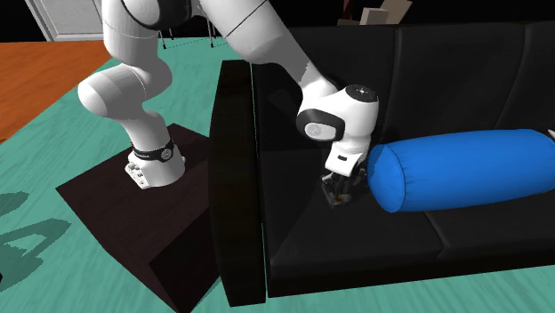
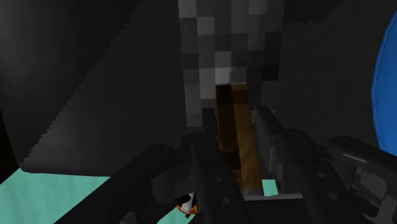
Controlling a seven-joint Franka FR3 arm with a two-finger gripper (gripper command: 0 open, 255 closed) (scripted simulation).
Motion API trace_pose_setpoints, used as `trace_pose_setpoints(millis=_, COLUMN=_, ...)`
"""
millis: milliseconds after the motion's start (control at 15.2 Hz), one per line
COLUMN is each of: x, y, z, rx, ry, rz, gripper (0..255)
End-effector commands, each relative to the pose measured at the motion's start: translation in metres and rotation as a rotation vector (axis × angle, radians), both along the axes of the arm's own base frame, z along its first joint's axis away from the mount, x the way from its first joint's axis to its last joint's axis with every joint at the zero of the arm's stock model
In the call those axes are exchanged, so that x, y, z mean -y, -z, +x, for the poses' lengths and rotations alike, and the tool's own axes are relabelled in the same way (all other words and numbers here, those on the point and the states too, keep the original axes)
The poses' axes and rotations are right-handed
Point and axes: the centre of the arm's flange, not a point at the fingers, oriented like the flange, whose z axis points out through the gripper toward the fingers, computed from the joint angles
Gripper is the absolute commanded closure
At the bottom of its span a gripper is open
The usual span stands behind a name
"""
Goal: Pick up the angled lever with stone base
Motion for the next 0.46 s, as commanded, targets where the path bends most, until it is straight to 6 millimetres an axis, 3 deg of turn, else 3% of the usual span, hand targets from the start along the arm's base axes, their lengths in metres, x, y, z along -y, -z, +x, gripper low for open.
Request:
trace_pose_setpoints(millis=0, x=0.0, y=-0.01, z=-0.001, rx=0.0, ry=0.0, rz=0.0, gripper=255)
trace_pose_setpoints(millis=264, x=0.0, y=-0.031, z=-0.001, rx=0.0, ry=0.0, rz=0.0, gripper=255)
trace_pose_setpoints(millis=396, x=0.0, y=-0.032, z=-0.001, rx=0.0, ry=0.0, rz=0.0, gripper=255)
